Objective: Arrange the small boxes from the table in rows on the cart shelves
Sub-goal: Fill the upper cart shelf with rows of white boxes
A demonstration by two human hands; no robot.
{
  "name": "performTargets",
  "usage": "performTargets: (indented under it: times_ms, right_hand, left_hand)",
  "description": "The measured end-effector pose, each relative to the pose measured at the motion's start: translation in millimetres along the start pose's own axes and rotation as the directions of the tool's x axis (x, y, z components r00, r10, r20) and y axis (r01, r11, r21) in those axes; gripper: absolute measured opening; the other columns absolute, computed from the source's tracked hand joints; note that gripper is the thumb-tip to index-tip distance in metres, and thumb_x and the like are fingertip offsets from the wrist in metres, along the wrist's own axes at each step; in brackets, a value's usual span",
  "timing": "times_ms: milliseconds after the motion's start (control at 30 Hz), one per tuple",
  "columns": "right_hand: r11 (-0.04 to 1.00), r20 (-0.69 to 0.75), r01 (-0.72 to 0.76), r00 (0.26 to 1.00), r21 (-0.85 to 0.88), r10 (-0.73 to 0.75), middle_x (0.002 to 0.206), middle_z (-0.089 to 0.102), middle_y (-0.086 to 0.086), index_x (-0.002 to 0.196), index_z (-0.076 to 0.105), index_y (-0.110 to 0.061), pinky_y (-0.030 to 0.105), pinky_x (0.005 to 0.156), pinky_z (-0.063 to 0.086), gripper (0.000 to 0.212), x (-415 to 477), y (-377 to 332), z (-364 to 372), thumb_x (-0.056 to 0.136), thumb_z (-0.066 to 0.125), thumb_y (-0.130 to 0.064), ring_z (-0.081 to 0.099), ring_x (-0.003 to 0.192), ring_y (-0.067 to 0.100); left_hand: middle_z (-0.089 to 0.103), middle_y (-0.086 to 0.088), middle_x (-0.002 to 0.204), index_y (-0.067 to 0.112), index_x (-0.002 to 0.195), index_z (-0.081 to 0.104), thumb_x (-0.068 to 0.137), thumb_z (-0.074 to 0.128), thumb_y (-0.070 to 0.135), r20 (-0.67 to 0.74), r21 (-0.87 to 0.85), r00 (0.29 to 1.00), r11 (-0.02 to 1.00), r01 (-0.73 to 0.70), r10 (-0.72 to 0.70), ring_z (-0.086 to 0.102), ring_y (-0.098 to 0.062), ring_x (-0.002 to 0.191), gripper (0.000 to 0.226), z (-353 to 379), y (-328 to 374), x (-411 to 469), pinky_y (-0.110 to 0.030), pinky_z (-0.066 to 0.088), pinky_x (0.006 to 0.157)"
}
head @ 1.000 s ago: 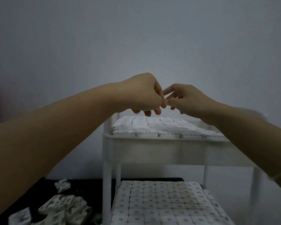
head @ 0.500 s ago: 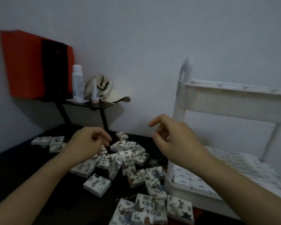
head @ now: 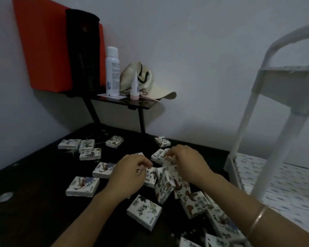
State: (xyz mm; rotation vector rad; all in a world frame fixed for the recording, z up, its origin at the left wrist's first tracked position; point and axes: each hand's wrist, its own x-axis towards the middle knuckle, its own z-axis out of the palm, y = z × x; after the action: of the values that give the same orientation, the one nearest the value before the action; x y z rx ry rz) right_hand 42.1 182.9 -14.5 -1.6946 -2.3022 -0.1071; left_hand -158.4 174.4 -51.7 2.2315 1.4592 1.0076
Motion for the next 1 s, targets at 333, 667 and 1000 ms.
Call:
performTargets:
  times_ms: [333,667,1000]
  right_hand:
    - [0.972,0.211,-0.230,0.948,-0.057,0.237,0.135,0.055,0.000,0.141,0.043,-0.024,0.037,0.092,0.048,0.059,40,27,11,0.092,0.051,-0.056,0.053,0.119,0.022]
    - [0.997,0.140,-0.075,0.987,-0.020,0.077,0.141,0.046,0.001,0.136,0.051,-0.033,0.038,0.093,0.047,0.052,55,36,12,0.089,0.050,-0.012,0.049,0.122,0.025]
    - [0.986,0.267,-0.165,0.949,-0.036,0.168,0.119,0.063,-0.002,0.118,0.060,-0.028,0.033,0.086,0.048,0.039,65,34,16,0.086,0.061,-0.050,0.059,0.106,0.019]
  left_hand:
    - [0.071,0.010,0.100,0.030,0.098,0.073,0.091,0.056,0.021,0.077,0.201,0.983,0.968,0.149,-0.167,0.063,-0.013,0.098,0.020,34,6,66,-0.034,0.051,0.089]
    - [0.069,0.000,0.080,0.018,0.076,0.067,0.067,0.063,0.072,0.160,0.375,0.916,0.881,0.290,-0.369,0.064,-0.021,0.086,0.055,59,0,90,-0.037,0.047,0.087]
    - [0.066,0.001,0.086,0.020,0.068,0.054,0.069,0.061,0.069,0.166,0.378,0.891,0.862,0.339,-0.423,0.060,-0.023,0.098,0.049,65,8,92,-0.034,0.030,0.080]
